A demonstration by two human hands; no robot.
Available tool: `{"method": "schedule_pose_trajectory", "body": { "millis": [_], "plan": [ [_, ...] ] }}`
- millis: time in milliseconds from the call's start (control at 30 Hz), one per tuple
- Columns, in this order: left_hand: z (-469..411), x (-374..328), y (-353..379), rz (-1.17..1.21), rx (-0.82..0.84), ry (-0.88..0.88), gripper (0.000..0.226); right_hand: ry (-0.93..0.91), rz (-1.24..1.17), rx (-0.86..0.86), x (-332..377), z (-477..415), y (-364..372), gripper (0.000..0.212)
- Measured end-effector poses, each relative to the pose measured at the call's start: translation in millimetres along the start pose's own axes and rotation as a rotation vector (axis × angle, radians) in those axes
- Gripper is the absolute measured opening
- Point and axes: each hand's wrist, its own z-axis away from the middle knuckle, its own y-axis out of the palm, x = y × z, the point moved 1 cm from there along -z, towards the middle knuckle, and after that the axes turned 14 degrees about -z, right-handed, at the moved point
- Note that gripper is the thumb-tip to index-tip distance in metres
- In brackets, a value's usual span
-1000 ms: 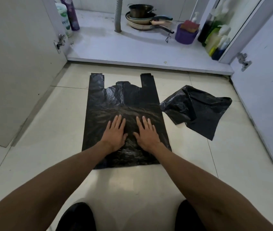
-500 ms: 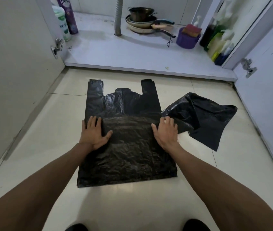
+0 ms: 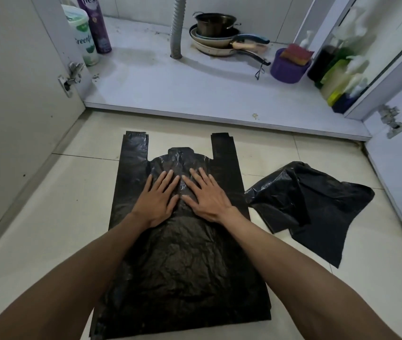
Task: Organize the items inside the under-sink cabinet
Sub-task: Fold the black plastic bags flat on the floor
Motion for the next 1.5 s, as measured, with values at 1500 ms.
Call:
{"method": "schedule_pose_trajectory", "body": {
  "millis": [1500],
  "plan": [
    [-40.7, -315.5, -112.9, -0.069, 0.1, 0.629, 0.048, 0.914, -0.447, 0.011, -181.2, 260.6, -127.2, 0.06]
  ]
}}
